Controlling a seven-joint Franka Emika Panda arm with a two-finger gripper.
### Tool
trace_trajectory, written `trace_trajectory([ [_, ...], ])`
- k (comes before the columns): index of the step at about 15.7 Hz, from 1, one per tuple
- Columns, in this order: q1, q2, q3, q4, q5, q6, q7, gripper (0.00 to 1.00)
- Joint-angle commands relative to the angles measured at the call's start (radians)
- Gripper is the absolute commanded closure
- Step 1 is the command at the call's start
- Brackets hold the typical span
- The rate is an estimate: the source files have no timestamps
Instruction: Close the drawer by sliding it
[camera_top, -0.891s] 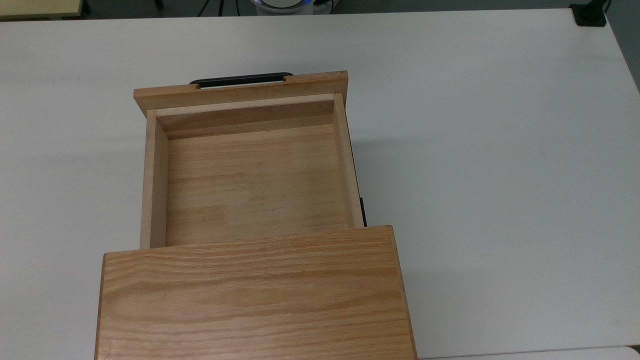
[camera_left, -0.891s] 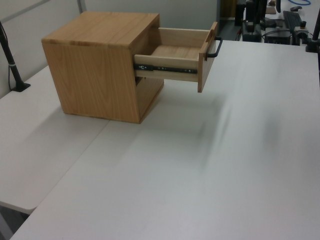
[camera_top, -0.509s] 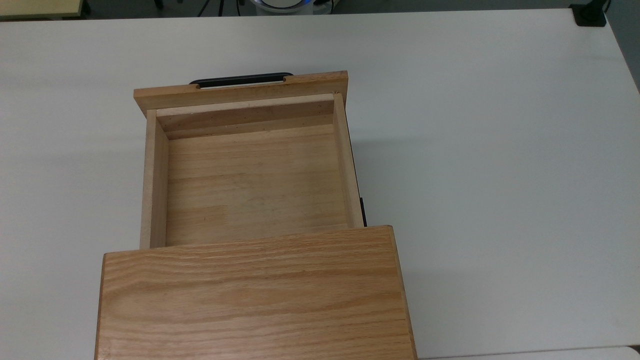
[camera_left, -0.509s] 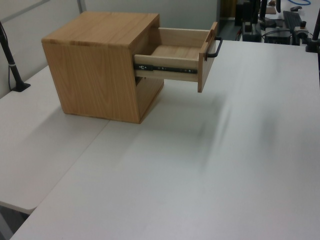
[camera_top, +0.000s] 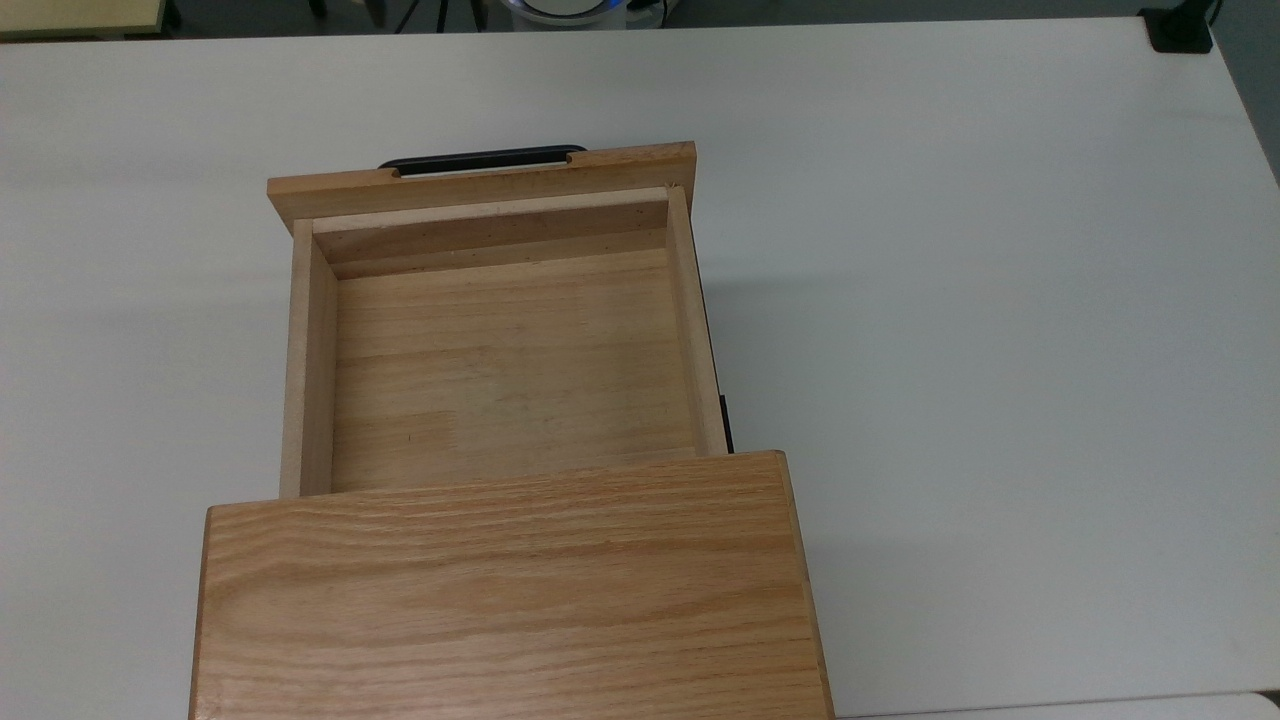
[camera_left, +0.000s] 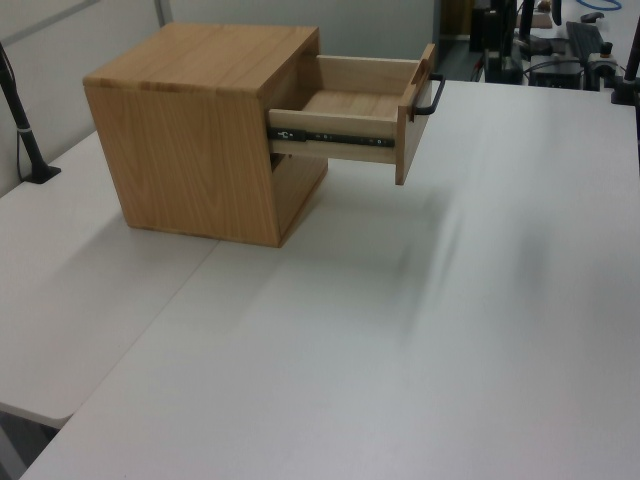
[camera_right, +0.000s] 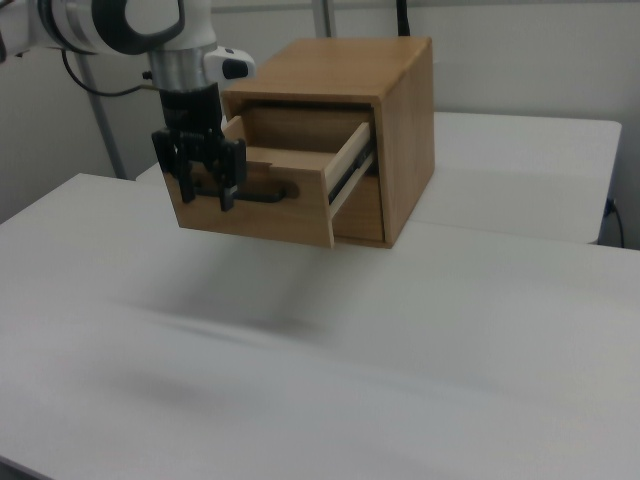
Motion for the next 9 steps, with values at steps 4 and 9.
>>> trace_trajectory([
  [4, 0.006, 0.101, 0.054, 0.023, 0.007, 0.087, -0.125, 1.00],
  [9, 0.026, 0.159, 0.060, 0.052, 0.065, 0.251, -0.083, 1.00],
])
